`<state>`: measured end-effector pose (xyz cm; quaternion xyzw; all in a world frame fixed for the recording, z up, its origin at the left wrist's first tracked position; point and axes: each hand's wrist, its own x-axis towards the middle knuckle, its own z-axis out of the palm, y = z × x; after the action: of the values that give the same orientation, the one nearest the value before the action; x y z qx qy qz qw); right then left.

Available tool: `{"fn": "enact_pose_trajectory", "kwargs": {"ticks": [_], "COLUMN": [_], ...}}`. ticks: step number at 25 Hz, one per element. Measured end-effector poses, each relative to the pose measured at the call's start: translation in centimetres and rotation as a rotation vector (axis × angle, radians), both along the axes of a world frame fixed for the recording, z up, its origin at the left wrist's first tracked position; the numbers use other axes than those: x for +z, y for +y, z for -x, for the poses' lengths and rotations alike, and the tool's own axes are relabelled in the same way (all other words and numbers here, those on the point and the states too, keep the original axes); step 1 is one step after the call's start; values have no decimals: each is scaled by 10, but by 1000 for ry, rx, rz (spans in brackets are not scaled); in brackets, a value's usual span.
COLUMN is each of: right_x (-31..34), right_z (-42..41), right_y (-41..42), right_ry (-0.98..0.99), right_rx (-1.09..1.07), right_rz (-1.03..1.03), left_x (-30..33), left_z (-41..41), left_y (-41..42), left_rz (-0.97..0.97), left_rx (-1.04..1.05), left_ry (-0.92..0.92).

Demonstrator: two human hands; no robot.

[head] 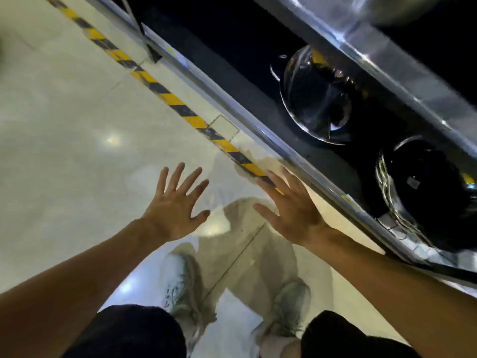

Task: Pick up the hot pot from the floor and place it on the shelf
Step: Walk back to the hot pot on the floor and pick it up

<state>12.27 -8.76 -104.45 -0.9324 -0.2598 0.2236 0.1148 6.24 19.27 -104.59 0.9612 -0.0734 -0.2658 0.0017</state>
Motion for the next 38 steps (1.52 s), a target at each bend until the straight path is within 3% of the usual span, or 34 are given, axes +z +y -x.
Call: {"fn": "enact_pose_trajectory", "kwargs": {"ticks": [11, 16, 25, 30, 38], "right_x": [420, 527, 601, 591, 561], "right_z": [7, -3, -53, -108, -257], "right_y": [186, 284, 424, 488, 605], "right_ry": [56, 74, 45, 44, 99], "right_rx": [285, 342, 393, 416, 436], "right_rz": [-13, -17, -64, -42, -3], "left_x": [440, 545, 588, 581, 555], "left_z": [119, 169, 161, 107, -38], "left_y": [158, 234, 366, 431, 542], "left_rz": [-46, -37, -30, -7, 7], "left_rx": [559, 709, 797, 827, 852], "left_ry": [-74, -147, -234, -268, -169]}}
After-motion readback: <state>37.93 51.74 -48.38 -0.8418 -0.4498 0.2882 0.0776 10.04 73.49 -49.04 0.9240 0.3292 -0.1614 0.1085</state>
